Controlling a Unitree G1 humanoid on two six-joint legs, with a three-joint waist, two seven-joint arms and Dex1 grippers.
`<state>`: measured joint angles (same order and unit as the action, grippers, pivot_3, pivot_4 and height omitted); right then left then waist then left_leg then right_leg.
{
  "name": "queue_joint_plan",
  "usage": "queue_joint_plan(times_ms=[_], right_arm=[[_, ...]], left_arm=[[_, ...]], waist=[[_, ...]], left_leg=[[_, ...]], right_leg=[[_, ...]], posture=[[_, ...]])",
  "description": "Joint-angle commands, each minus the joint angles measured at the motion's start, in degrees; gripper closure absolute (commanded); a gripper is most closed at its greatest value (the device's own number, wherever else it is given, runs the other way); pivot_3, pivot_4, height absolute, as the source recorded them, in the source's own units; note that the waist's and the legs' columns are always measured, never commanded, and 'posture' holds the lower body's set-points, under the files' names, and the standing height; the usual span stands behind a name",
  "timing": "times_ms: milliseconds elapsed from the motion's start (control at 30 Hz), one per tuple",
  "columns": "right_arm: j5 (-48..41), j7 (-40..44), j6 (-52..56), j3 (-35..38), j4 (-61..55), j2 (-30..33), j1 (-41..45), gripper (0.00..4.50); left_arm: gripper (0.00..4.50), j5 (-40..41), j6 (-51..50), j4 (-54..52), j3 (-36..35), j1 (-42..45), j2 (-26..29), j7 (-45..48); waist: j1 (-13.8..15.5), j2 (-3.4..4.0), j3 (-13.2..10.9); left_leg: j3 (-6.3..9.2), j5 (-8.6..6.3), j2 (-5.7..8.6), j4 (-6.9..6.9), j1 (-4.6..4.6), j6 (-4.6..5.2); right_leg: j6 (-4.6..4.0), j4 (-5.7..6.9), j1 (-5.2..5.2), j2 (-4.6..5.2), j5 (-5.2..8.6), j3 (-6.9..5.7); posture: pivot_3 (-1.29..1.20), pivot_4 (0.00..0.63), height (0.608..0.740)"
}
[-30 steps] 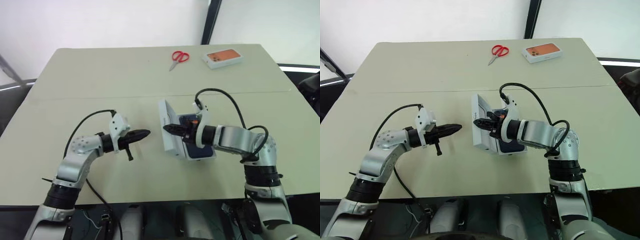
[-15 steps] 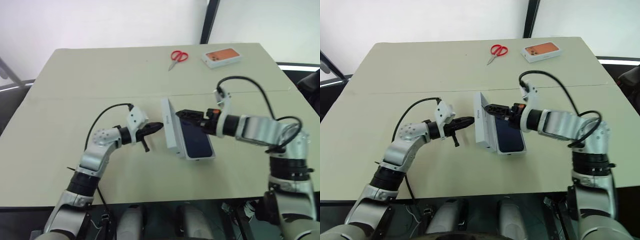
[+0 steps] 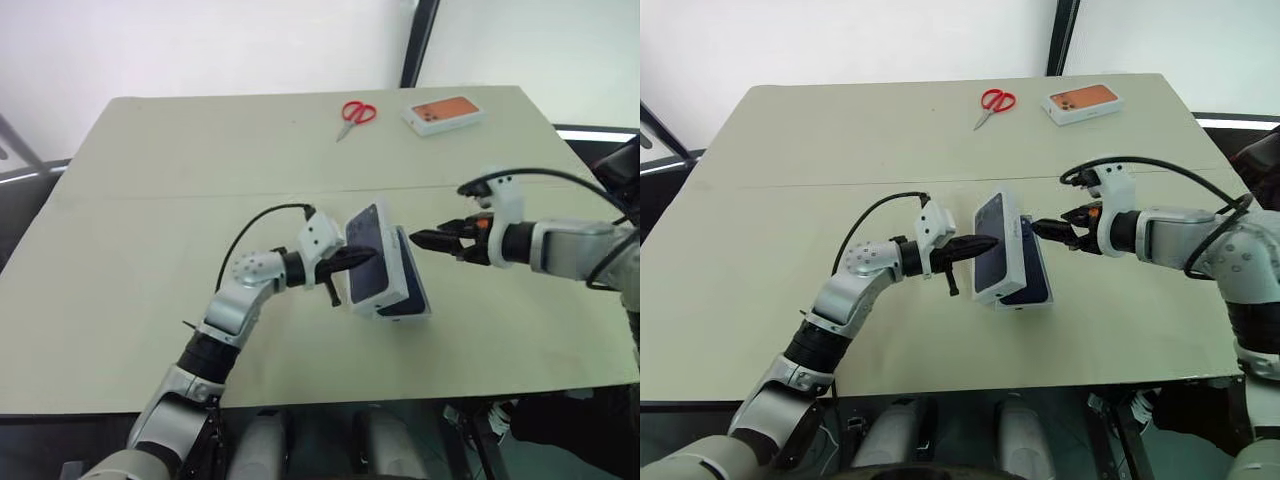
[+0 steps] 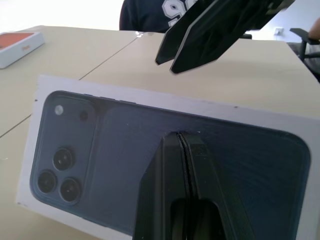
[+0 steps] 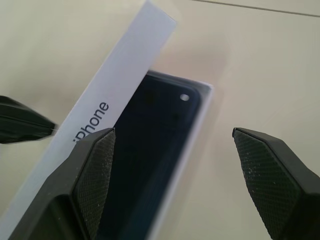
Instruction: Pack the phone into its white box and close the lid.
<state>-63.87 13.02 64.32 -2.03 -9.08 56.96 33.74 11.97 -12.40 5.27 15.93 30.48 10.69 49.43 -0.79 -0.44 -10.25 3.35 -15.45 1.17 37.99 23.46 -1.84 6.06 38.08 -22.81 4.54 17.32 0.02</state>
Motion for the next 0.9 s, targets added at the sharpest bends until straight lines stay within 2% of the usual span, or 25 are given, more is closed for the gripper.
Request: queue_joint_plan(times_ms=[33, 100, 233, 367, 567, 900], right_arm=[[8.2, 6.2, -4.3, -0.3, -3.3, 1.4, 0.0, 0.60], [14.5, 9.0, -7.7, -2.1, -4.2, 2.6, -0.4, 0.60], [26.6, 14.9, -14.5, -6.6, -5.8, 5.4, -0.9, 2.40], [38.8, 20.5, -22.3, -12.5, -8.9, 7.4, -1.4, 4.48], [49.6, 24.3, -26.1, -17.4, -10.9, 5.3, -1.9, 4.48], [56.7, 27.0, -24.8, -17.7, -12.1, -0.3, -3.4, 4.48]], left_arm=[[4.50, 1.7, -1.6, -3.0, -2.6, 0.9, 0.2, -1.4], [4.50, 3.8, -5.8, -4.9, -6.4, 1.1, 1.1, -3.9], [4.50, 4.5, -11.9, -7.9, -10.3, 1.1, 4.1, -7.8], [4.50, -1.0, -14.4, -7.9, -8.2, 0.5, 10.5, -8.9], [4.50, -4.1, -17.0, -6.2, -2.3, 0.8, 13.9, -5.9], [4.50, -3.6, -20.2, -6.1, 2.7, 2.4, 9.4, -2.9]], waist=[[0.1, 0.00, 0.0], [0.1, 0.00, 0.0], [0.1, 0.00, 0.0], [0.1, 0.01, 0.0], [0.3, 0.01, 0.0], [0.1, 0.01, 0.0]], left_leg=[[0.01, 0.00, 0.00, 0.00, 0.00, 0.00], [0.02, 0.00, -0.01, 0.00, 0.00, 0.00], [0.04, 0.00, -0.01, 0.00, 0.00, 0.00], [0.03, 0.00, 0.03, 0.00, 0.00, -0.01], [0.04, 0.01, 0.03, 0.00, -0.01, -0.02], [0.04, 0.01, 0.06, 0.01, 0.00, -0.03]], right_leg=[[0.00, 0.00, 0.00, 0.00, 0.00, 0.00], [0.00, 0.00, 0.01, 0.00, 0.00, 0.00], [0.01, -0.01, 0.00, 0.02, 0.00, -0.01], [0.02, -0.03, 0.00, 0.02, 0.01, -0.01], [0.02, -0.03, 0.01, 0.07, 0.01, -0.01], [0.01, -0.04, 0.02, 0.08, 0.01, -0.01]], posture=[[0.00, 0.150, 0.740], [0.00, 0.150, 0.740], [0.00, 0.150, 0.740], [0.00, 0.150, 0.740], [0.00, 0.150, 0.740], [0.00, 0.150, 0.740]])
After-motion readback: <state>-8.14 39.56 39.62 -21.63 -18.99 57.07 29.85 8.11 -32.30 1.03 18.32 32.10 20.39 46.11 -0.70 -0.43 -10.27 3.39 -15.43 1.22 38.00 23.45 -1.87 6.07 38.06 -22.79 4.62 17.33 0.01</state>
